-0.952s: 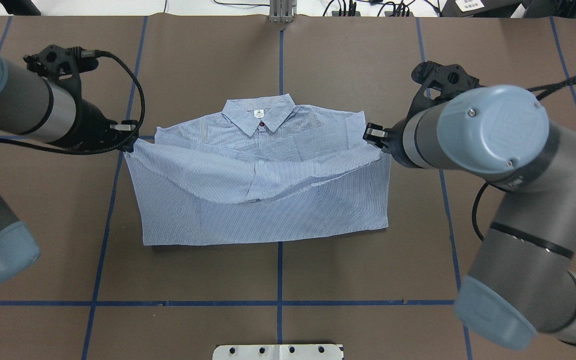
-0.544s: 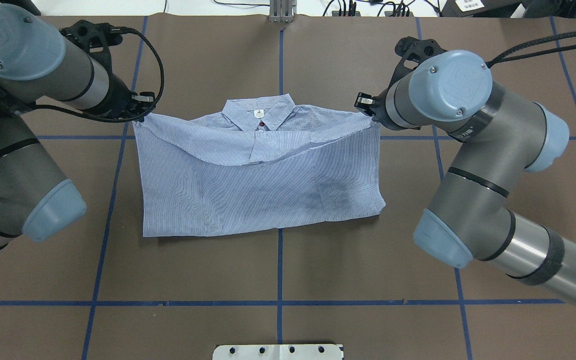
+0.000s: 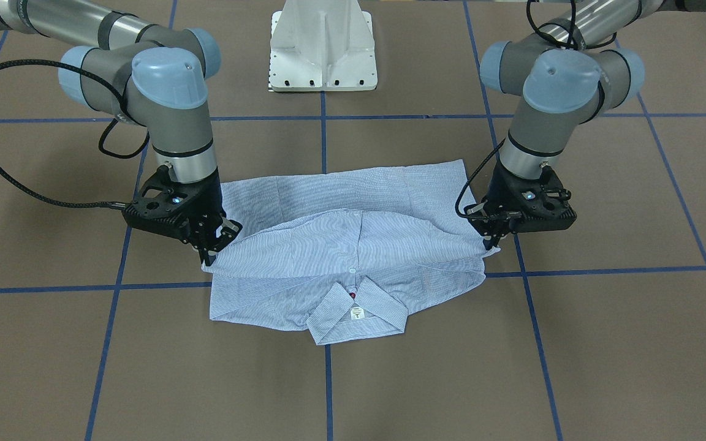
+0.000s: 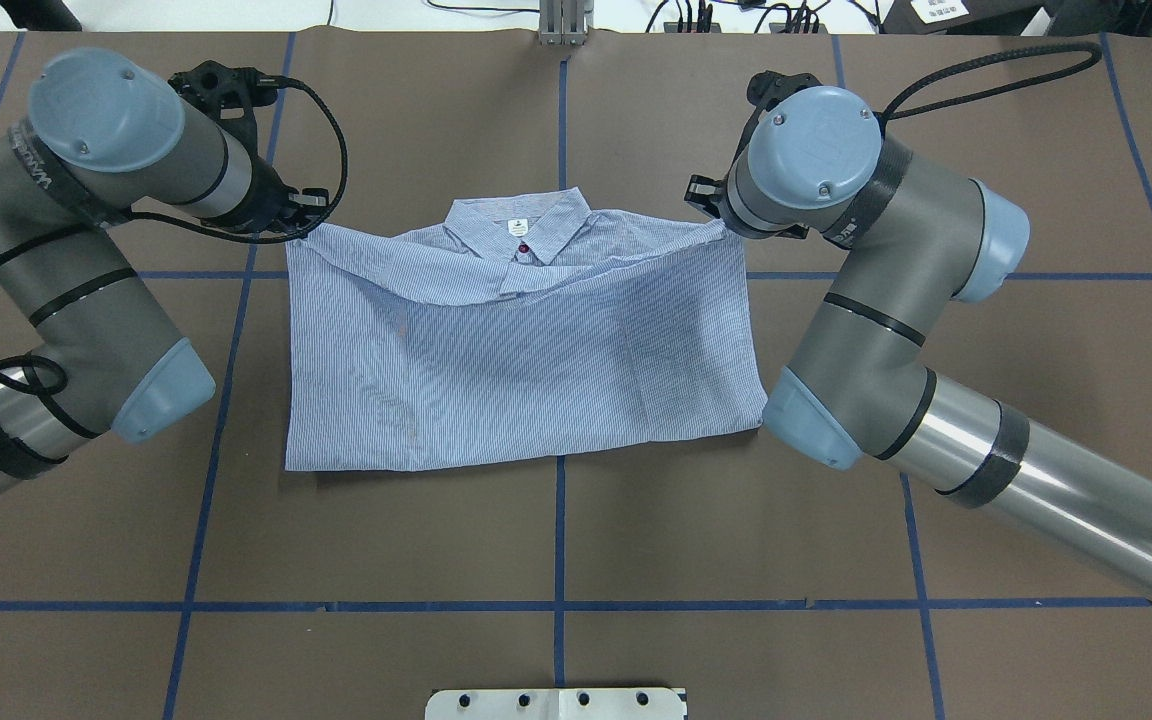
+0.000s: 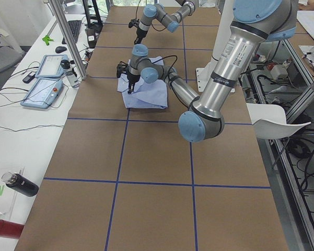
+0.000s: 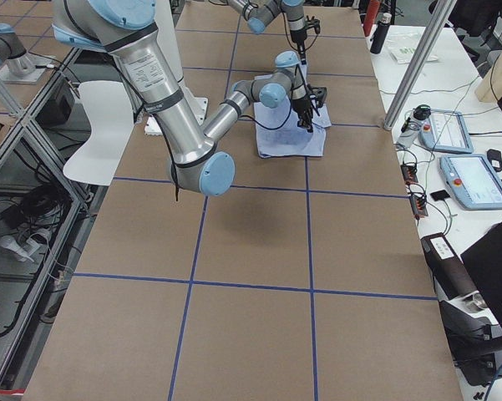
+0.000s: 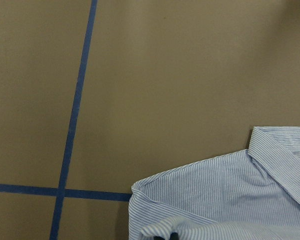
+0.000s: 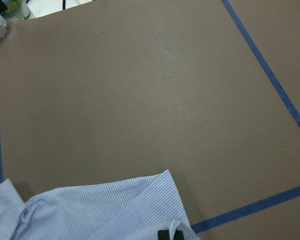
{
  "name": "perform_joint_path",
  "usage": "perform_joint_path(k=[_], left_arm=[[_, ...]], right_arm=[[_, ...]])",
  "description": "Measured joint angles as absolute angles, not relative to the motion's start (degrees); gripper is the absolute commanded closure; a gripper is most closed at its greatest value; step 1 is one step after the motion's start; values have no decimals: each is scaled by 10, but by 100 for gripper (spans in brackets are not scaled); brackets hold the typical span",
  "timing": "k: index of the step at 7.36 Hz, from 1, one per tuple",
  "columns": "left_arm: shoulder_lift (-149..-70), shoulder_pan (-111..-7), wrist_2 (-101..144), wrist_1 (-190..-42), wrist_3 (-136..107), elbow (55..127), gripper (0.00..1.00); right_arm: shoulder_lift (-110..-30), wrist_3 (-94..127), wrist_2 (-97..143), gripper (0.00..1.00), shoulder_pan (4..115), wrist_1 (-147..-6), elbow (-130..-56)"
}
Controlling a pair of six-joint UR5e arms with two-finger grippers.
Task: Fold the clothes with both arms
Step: 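Open both grippers over the collar and raise them off the shirt, then reach the right gripper across to the collar of the folded shirt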
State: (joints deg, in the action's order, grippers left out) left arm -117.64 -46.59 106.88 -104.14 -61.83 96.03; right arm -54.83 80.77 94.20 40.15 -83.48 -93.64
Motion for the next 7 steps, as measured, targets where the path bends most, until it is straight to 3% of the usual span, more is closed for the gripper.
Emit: perform_joint_path(k=[1, 2, 3, 7], left_arm=[[-1179, -466, 1069, -1057, -616, 946, 69], [-1181, -466, 1069, -1063, -610, 939, 40], [-1182, -467, 1069, -1066, -597, 936, 0], [-1182, -483, 1093, -1068, -545, 942, 0]], right_arm=[[-548, 806, 947, 100, 405, -818, -920], [-548, 799, 962, 79, 416, -811, -914], [-548, 788, 980, 1, 427, -808, -909], [-516, 773, 1018, 0, 443, -809, -877]])
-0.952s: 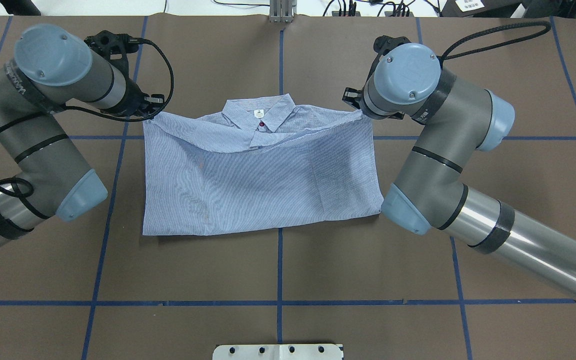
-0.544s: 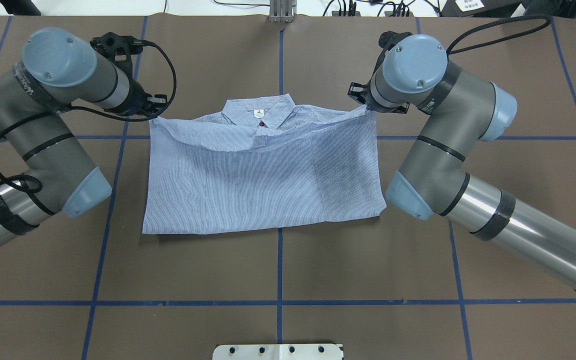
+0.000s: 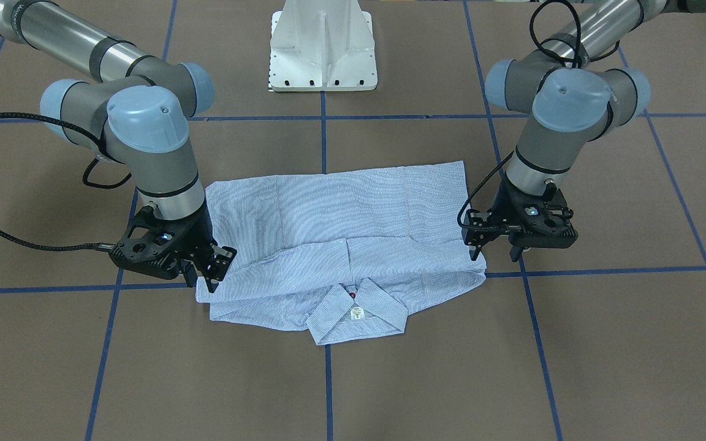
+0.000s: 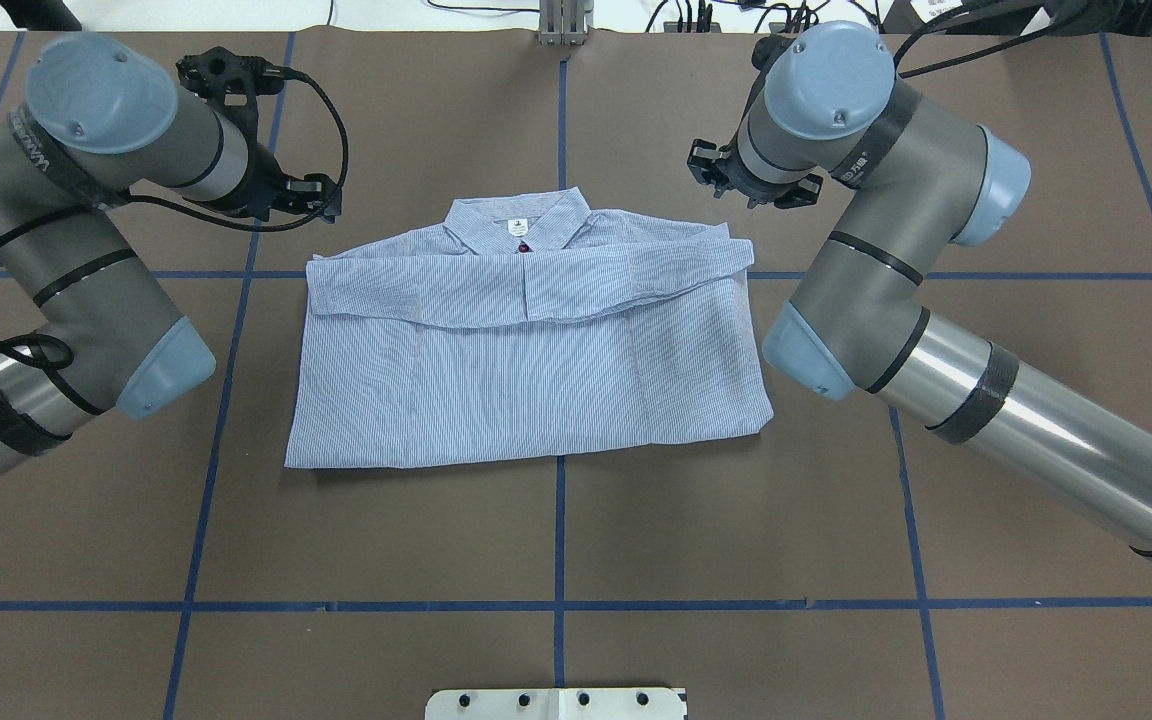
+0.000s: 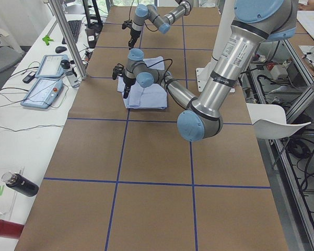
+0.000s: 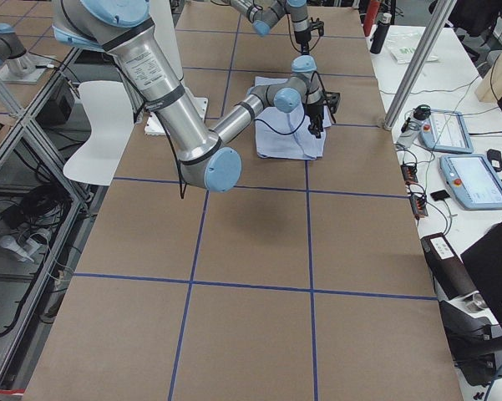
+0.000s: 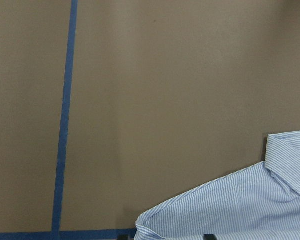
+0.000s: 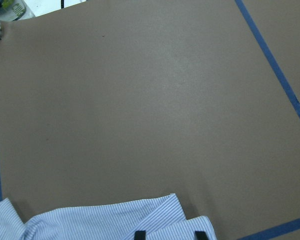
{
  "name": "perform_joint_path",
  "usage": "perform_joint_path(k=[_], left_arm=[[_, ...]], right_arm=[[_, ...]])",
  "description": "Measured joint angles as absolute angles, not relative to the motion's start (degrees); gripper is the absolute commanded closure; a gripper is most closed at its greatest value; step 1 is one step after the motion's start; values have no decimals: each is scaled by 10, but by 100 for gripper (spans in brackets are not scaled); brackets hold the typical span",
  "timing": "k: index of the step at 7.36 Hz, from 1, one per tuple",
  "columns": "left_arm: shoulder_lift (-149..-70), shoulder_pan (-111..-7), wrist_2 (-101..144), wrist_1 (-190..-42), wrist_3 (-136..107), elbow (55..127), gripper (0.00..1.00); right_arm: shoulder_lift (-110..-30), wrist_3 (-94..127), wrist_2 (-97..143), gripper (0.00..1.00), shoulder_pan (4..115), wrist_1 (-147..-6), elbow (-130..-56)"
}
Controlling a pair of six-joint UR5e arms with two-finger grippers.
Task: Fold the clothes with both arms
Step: 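Reach the right gripper across to the collar of the folded shirt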
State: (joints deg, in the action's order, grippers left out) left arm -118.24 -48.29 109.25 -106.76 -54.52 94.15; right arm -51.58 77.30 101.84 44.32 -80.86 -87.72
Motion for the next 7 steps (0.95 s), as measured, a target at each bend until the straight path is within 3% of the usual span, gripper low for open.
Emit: perform_joint_path(k=[3, 5, 7], left_arm=[[-1160, -485, 1104, -1066, -533, 974, 0], [-1155, -484, 1105, -1066, -533, 979, 0], [-1154, -484, 1105, -1066, -533, 980, 0]], right_arm=[[-502, 804, 1010, 0, 385, -810, -891], [-474, 812, 963, 14, 327, -813, -881], [-398, 806, 938, 22, 297, -814, -798]])
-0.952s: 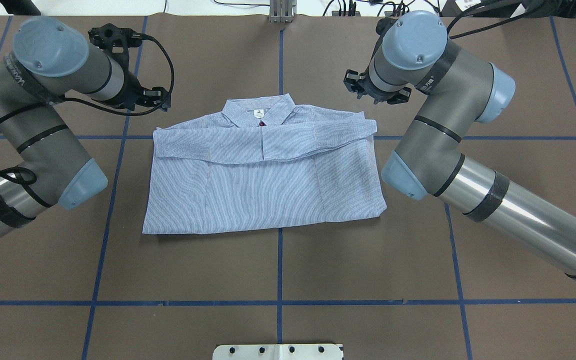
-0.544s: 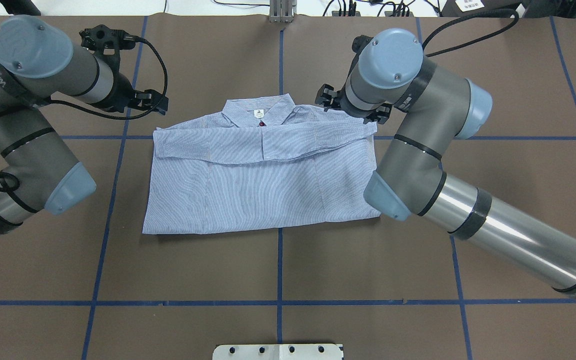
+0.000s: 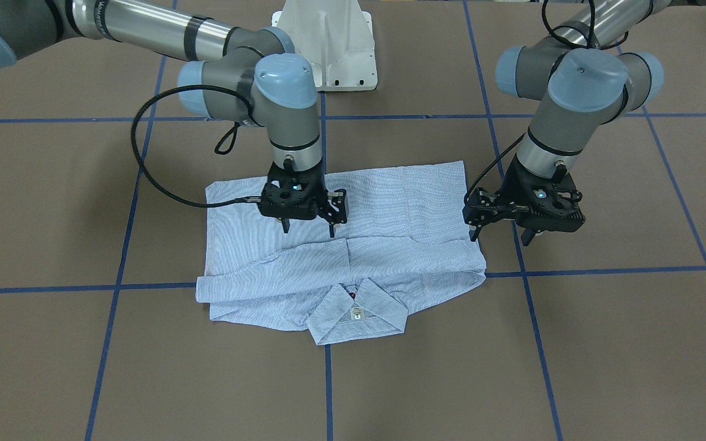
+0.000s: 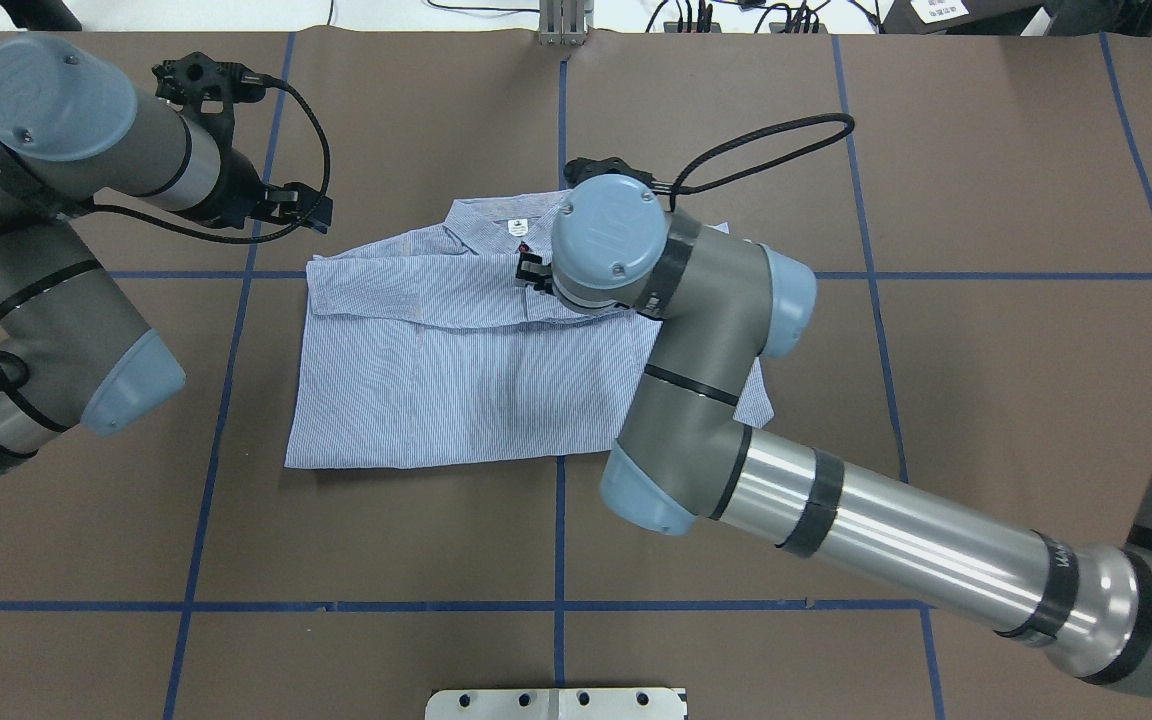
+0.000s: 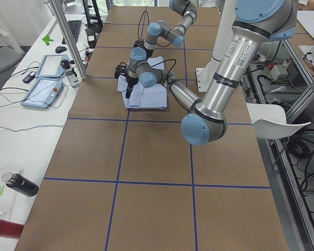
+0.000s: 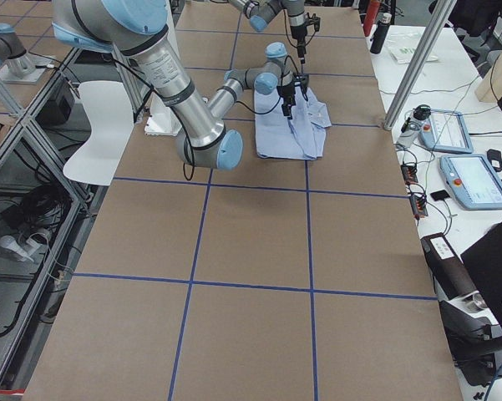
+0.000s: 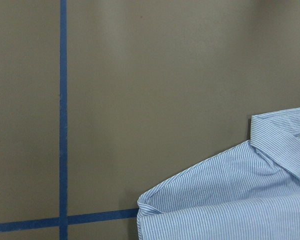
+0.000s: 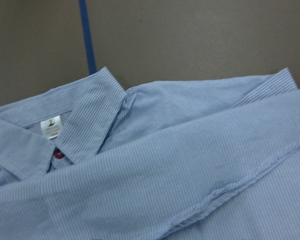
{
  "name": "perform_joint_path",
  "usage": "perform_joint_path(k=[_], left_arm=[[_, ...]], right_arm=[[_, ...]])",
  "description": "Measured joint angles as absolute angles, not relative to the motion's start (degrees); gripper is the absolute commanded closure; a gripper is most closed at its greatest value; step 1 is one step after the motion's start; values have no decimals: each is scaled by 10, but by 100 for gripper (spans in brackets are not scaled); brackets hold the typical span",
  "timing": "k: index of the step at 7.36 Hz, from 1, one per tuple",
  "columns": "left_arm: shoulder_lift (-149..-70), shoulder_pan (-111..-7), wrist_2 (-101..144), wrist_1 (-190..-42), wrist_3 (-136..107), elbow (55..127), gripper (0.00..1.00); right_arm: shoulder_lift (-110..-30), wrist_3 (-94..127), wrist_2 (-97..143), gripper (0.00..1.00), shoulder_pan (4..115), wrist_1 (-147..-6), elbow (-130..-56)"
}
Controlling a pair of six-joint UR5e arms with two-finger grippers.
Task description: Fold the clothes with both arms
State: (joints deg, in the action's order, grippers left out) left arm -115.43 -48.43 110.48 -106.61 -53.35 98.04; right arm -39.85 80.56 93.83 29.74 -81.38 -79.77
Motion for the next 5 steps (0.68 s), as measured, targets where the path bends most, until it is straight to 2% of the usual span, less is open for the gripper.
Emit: perform_joint_path(k=[2, 4, 5], left_arm=[[-1154, -484, 1105, -1066, -533, 981, 0], [-1154, -484, 1105, -1066, -534, 981, 0], [-1154, -484, 1105, -1066, -534, 981, 0]], right_arm=[[-349, 769, 906, 34, 279, -815, -725], [-328, 734, 895, 47, 271, -828, -695], [-317, 715, 891, 63, 268, -844, -684]])
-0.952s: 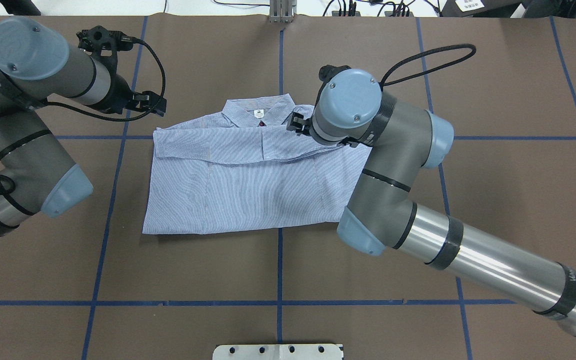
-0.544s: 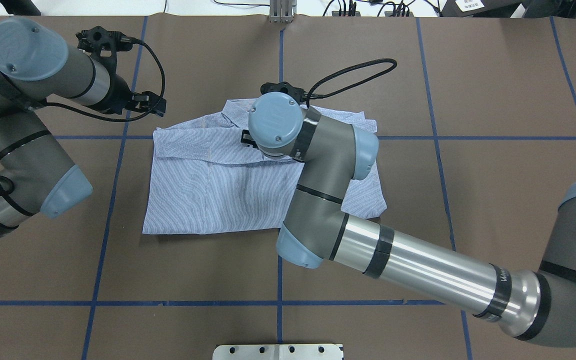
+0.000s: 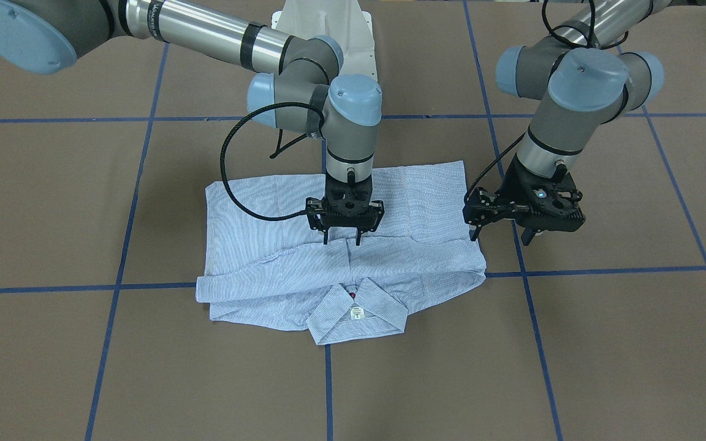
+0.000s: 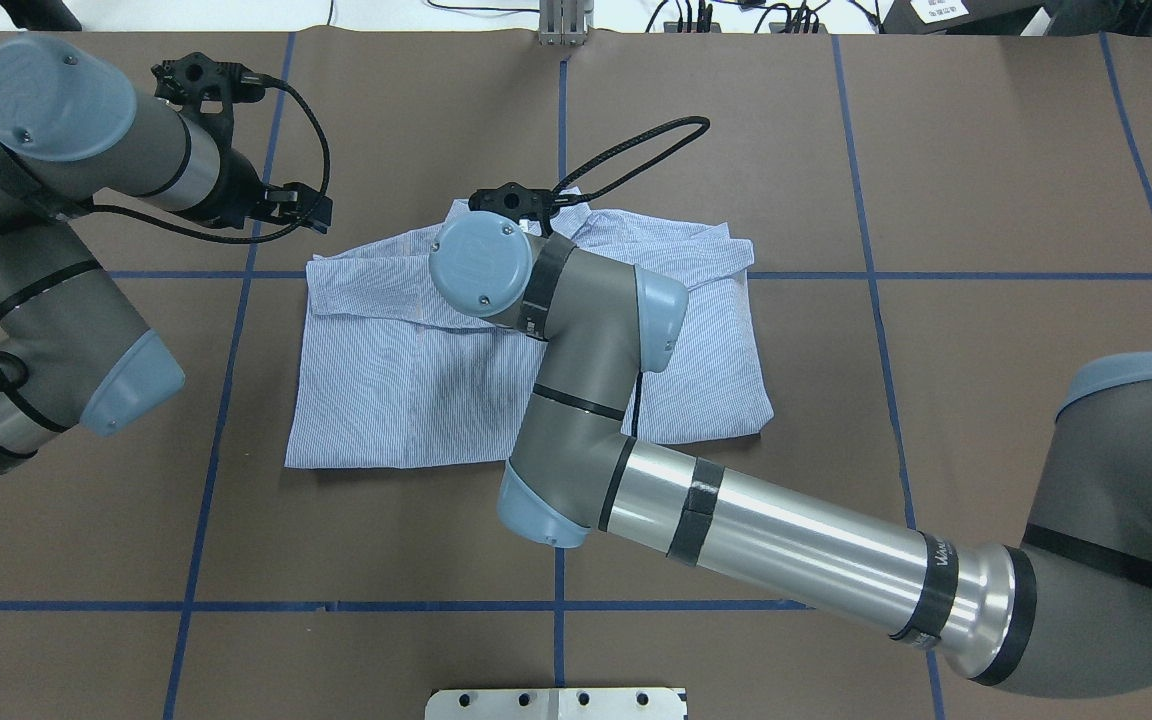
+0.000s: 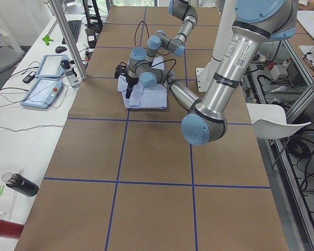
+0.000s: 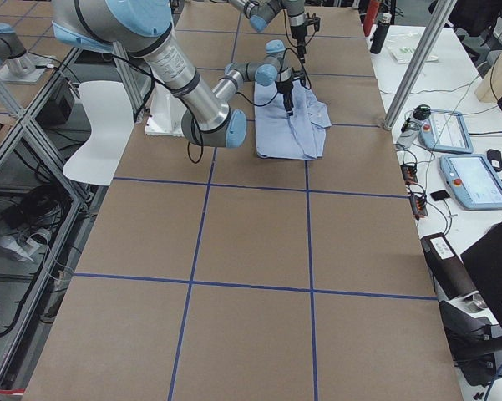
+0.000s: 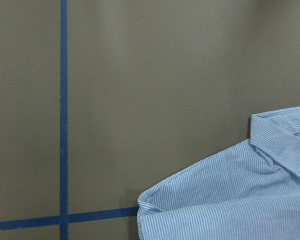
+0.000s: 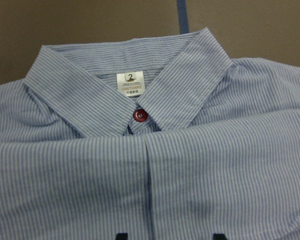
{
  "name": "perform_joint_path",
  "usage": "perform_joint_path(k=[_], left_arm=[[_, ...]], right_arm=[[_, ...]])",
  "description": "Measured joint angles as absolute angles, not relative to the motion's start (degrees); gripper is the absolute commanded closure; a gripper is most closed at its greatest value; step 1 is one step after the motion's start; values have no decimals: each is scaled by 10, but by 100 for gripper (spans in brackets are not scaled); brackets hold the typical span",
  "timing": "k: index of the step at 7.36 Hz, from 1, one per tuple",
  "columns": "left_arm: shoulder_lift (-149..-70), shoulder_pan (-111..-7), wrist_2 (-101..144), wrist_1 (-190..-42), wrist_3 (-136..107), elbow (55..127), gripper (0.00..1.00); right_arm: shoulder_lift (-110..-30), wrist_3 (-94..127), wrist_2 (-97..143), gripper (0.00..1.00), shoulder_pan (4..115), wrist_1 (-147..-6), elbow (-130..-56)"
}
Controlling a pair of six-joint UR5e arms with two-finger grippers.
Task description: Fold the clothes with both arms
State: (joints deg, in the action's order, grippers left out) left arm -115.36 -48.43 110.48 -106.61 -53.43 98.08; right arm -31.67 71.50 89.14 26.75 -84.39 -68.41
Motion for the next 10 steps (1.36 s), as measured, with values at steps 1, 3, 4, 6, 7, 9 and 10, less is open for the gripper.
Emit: perform_joint_path(k=[1, 3, 4, 6, 7, 9, 10], left_arm=[[-1153, -484, 1105, -1066, -534, 981, 0], [-1151, -484, 1105, -1067, -534, 981, 0], [-1151, -484, 1105, -1067, -534, 981, 0], [-1151, -484, 1105, -1067, -534, 981, 0], [-1151, -484, 1105, -1067, -534, 981, 0], [-1151, -484, 1105, -1067, -535, 981, 0], [-1151, -484, 1105, -1067, -535, 982, 0]], right_arm=[[-309, 693, 890, 73, 266, -862, -679], [-304, 666, 887, 77, 264, -882, -677], [-304, 659, 883, 70, 263, -886, -675], [-300, 656, 876, 65, 261, -887, -673], [-299, 658, 875, 64, 260, -887, -673], [-299, 663, 875, 64, 260, -885, -670], [-298, 663, 875, 64, 260, -884, -668]])
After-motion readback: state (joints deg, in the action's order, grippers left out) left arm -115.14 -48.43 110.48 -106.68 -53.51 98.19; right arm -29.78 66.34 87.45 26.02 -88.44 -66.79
